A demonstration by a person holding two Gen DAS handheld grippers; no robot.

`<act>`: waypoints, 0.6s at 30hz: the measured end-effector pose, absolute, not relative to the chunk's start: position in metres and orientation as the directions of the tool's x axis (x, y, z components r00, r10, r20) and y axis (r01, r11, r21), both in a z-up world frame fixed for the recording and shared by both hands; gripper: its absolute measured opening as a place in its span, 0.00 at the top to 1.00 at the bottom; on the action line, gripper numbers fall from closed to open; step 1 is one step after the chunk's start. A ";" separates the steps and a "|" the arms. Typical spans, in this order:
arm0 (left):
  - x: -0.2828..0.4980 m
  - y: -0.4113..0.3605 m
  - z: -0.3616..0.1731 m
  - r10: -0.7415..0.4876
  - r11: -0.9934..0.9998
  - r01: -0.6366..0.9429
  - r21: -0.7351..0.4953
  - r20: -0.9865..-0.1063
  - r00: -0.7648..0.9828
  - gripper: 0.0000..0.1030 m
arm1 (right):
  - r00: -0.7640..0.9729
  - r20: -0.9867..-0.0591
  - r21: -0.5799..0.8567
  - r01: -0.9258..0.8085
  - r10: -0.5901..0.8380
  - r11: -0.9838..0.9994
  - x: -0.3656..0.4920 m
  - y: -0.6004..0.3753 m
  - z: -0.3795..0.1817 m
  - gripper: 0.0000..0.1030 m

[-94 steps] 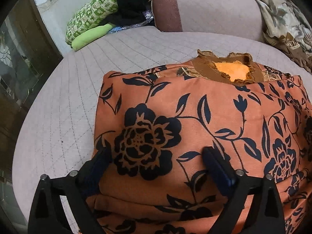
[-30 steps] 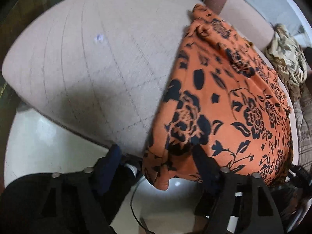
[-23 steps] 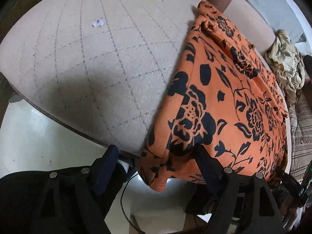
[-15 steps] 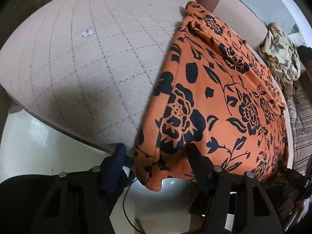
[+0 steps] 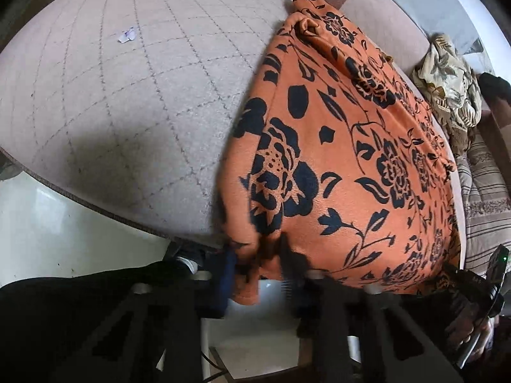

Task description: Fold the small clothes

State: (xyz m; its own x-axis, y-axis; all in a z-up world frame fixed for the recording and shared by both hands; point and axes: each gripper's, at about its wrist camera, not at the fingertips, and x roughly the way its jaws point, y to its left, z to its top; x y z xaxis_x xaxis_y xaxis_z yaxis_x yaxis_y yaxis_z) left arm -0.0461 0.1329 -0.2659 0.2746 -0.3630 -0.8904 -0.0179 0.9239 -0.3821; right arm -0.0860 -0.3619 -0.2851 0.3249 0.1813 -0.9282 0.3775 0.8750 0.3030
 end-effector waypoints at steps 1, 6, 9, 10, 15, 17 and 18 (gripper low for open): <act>-0.047 0.133 -0.263 -0.371 0.922 -0.010 -0.388 -0.888 0.272 0.88 | 0.335 -0.924 0.316 0.390 0.186 0.865 -0.088 -0.369 -0.282 0.92; -0.042 0.131 -0.243 -0.420 0.902 0.019 -0.432 -0.864 0.277 0.90 | 0.412 -0.860 0.469 0.405 0.300 0.785 -0.092 -0.392 -0.267 0.92; -0.040 0.126 -0.231 -0.414 0.907 0.059 -0.416 -0.861 0.296 0.89 | 0.430 -0.855 0.470 0.404 0.290 0.785 -0.091 -0.395 -0.261 0.92; -0.038 0.125 -0.232 -0.403 0.913 0.063 -0.403 -0.868 0.289 0.89 | 0.421 -0.861 0.461 0.409 0.285 0.787 -0.089 -0.398 -0.264 0.92; -0.034 0.130 -0.257 -0.343 0.935 -0.004 -0.353 -0.910 0.233 0.60 | 0.341 -0.895 0.425 0.460 0.287 0.780 -0.086 -0.396 -0.286 0.88; -0.033 0.125 -0.264 -0.315 0.945 -0.016 -0.325 -0.926 0.211 0.36 | 0.300 -0.902 0.422 0.465 0.310 0.778 -0.086 -0.397 -0.292 0.88; -0.034 0.124 -0.267 -0.299 0.951 -0.017 -0.309 -0.932 0.207 0.33 | 0.282 -0.907 0.413 0.465 0.311 0.783 -0.083 -0.395 -0.295 0.87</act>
State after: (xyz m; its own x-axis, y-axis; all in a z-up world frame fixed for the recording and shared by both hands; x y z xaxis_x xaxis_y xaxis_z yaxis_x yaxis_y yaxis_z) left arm -0.0340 0.1238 -0.2668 0.2072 -0.2989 -0.9315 -0.0174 0.9509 -0.3090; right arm -0.0830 -0.3955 -0.2945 0.2823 0.3111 -0.9075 0.4647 0.7832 0.4131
